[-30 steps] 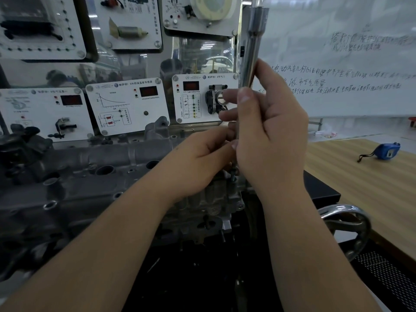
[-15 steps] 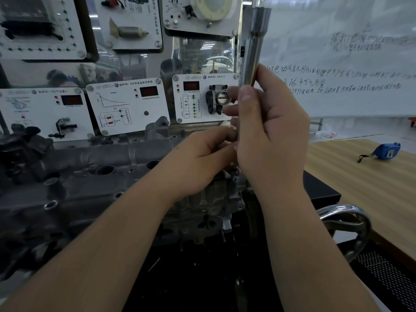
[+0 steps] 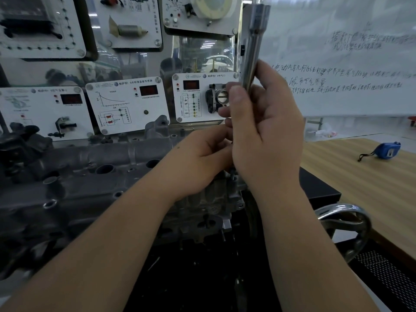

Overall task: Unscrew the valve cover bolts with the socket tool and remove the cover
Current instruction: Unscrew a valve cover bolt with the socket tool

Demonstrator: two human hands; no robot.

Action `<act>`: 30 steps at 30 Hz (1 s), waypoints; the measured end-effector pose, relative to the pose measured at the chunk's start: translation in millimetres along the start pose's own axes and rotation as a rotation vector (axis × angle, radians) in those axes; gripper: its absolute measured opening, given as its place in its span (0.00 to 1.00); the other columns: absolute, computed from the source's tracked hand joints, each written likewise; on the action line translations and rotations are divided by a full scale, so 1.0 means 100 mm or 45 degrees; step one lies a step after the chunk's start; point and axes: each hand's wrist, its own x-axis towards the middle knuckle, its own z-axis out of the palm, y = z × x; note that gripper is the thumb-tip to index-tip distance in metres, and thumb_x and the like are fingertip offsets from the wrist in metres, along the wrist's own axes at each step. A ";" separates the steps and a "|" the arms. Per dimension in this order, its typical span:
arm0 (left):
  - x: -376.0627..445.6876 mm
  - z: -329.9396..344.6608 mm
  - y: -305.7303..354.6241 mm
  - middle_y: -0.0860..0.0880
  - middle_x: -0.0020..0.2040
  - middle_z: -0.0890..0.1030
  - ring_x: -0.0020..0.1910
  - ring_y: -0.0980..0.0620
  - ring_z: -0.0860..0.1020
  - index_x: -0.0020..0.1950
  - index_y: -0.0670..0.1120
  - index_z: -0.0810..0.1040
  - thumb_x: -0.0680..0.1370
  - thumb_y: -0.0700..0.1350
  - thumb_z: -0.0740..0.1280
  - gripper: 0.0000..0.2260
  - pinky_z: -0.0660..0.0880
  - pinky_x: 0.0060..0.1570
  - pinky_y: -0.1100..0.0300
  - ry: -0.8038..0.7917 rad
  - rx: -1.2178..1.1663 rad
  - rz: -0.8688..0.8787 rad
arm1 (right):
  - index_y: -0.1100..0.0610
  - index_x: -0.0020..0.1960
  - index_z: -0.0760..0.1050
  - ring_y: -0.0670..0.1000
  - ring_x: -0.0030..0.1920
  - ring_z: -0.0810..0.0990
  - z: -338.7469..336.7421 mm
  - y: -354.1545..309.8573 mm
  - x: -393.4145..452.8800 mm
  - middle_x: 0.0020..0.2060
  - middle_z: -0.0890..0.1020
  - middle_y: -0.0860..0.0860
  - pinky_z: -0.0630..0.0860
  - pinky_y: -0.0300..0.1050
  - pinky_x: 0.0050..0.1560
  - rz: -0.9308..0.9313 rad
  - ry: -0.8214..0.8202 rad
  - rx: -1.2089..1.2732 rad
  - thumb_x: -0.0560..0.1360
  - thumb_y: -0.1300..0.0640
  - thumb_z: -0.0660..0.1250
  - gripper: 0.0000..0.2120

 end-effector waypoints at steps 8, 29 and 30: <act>0.00 -0.01 -0.01 0.37 0.50 0.84 0.50 0.31 0.80 0.57 0.45 0.81 0.82 0.48 0.63 0.11 0.77 0.51 0.31 -0.009 0.018 0.007 | 0.62 0.59 0.80 0.43 0.42 0.84 -0.03 0.00 0.00 0.42 0.83 0.44 0.82 0.46 0.43 0.013 0.034 -0.094 0.83 0.58 0.61 0.12; 0.01 0.02 -0.02 0.37 0.54 0.84 0.54 0.33 0.81 0.60 0.43 0.79 0.78 0.49 0.66 0.15 0.78 0.55 0.33 0.002 0.023 0.010 | 0.58 0.64 0.78 0.46 0.39 0.83 -0.05 -0.05 0.03 0.39 0.82 0.43 0.82 0.52 0.42 0.080 -0.018 -0.016 0.81 0.52 0.67 0.14; 0.01 0.02 -0.01 0.34 0.55 0.82 0.54 0.31 0.80 0.61 0.42 0.79 0.78 0.49 0.67 0.16 0.77 0.55 0.32 0.001 0.022 0.010 | 0.58 0.59 0.80 0.46 0.39 0.83 -0.06 -0.05 0.04 0.38 0.81 0.42 0.81 0.50 0.41 0.065 -0.008 -0.034 0.81 0.52 0.67 0.11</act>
